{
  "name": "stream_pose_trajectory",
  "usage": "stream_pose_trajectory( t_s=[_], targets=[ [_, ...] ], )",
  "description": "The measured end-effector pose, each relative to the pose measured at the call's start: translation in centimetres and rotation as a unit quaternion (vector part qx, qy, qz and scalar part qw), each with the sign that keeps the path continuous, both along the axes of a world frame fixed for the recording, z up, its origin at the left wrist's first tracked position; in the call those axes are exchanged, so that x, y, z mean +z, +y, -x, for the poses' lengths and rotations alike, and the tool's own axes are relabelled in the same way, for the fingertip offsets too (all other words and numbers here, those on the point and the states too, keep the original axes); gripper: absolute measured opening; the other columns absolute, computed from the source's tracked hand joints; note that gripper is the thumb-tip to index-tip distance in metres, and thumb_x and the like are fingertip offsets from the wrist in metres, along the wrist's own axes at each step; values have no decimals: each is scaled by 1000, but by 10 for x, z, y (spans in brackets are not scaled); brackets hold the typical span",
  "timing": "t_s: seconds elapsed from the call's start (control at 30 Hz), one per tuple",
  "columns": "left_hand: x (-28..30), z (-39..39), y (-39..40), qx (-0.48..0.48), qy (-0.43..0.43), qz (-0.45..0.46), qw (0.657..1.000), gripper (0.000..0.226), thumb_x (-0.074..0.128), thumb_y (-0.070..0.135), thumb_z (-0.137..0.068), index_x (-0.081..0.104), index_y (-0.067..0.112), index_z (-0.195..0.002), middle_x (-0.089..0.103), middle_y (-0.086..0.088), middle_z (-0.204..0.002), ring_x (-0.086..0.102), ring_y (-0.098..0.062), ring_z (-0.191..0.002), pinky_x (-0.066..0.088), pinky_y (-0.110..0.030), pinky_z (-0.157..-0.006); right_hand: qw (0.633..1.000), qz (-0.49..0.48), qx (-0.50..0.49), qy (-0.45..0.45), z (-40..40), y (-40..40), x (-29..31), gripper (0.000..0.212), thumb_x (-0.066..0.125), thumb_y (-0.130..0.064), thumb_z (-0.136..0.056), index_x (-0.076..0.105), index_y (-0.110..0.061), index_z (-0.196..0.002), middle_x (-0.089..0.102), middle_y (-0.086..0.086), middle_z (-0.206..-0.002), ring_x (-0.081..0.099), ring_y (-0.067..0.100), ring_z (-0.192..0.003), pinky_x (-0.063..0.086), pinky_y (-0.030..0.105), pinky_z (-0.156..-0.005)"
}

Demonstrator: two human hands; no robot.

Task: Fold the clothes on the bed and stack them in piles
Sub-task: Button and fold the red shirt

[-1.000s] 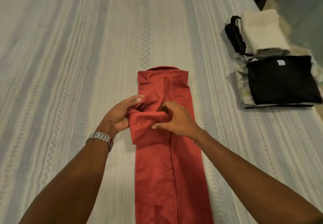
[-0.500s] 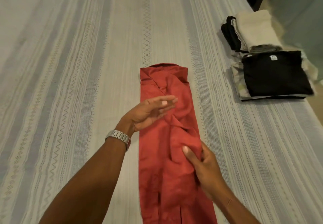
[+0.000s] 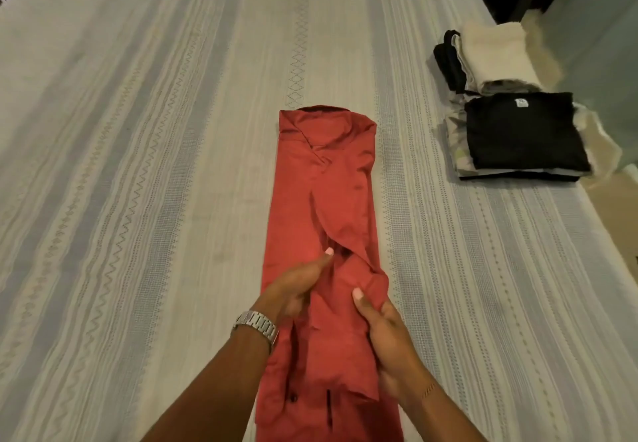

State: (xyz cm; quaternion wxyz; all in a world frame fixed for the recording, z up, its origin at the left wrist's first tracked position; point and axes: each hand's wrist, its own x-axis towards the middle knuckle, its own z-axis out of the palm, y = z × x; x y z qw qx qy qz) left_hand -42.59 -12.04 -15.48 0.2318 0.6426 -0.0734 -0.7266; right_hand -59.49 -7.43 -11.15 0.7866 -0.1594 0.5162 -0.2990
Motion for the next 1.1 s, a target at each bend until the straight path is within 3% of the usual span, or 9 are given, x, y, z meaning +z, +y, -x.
stream_pose_trajectory(
  t_s=[0.1, 0.2, 0.33, 0.43, 0.57, 0.67, 0.83, 0.97, 1.1],
  targets=[
    [13, 9, 5, 21, 81, -11, 996, 81, 65, 76, -80, 69, 10, -127, 70, -18, -123, 67, -32, -117, 50, -50, -105, 997, 56, 44, 3, 4, -5, 13, 37, 65, -19, -97, 58, -18, -133, 74, 4, -120, 71, 22, -111, 59, 40, -94],
    [25, 11, 6, 78, 68, 53, 993, 48, 65, 46, -95, 72, 5, -119, 73, -19, -113, 70, -30, -105, 50, -48, -104, 939, 236, 182, 171, 14, -13, 24, 35, 67, -28, -98, 59, -37, -130, 73, -14, -118, 69, 4, -108, 55, 32, -99],
    [21, 18, 12, 61, -149, 154, 975, 21, 73, 25, -92, 67, 11, -78, 67, -5, -65, 58, -17, -57, 48, -23, -55, 735, 478, 233, 421, 21, -15, 50, 9, 60, -31, -98, 69, -30, -99, 69, -8, -73, 65, 11, -67, 50, 31, -62],
    [28, 27, 23, 54, -108, 166, 979, 39, 58, 12, -101, 60, 15, -62, 57, 6, -48, 47, -9, -48, 39, -19, -44, 589, 528, 360, 495, 7, -4, 72, 22, 49, -45, -99, 60, -27, -105, 66, -5, -91, 65, 21, -83, 47, 34, -68],
    [41, 35, 38, 120, 70, 204, 969, 48, 30, 1, -106, 66, 2, -75, 68, 4, -58, 64, -14, -69, 53, -16, -64, 692, 480, 354, 406, -3, 14, 67, 53, 32, -70, -97, 63, -27, -99, 62, -11, -94, 60, 12, -90, 51, 36, -81],
    [41, 32, 44, 147, 206, 221, 942, 50, 39, 19, -108, 48, -24, -132, 55, -37, -135, 55, -38, -130, 36, -40, -117, 722, 413, 228, 506, 17, 5, 35, 57, 59, -70, -84, 54, -32, -127, 56, -13, -114, 53, 7, -106, 48, 30, -88],
    [15, 29, 50, 180, 315, 94, 927, 93, 32, 69, -96, 36, -6, -152, 30, -30, -158, 28, -43, -149, 21, -54, -124, 963, 126, 168, 169, 37, -4, -11, 93, 95, -61, -52, 57, -27, -130, 73, -5, -120, 70, 7, -109, 55, 38, -100],
    [12, 24, 62, 207, 339, 93, 913, 105, 39, 83, -89, 47, -4, -146, 43, -32, -150, 45, -46, -138, 32, -59, -117, 976, 82, 149, 136, 40, 6, -22, 74, 96, -33, -60, 64, -13, -123, 78, 4, -109, 75, 22, -102, 57, 49, -97],
    [15, 18, 69, 139, 227, 156, 951, 48, 71, 20, -92, 60, -2, -134, 60, -30, -134, 67, -39, -113, 57, -49, -94, 958, 133, 197, 160, 39, 11, -18, 51, 92, -44, -69, 76, -17, -109, 79, 1, -104, 74, 18, -101, 55, 45, -101]
  ],
)
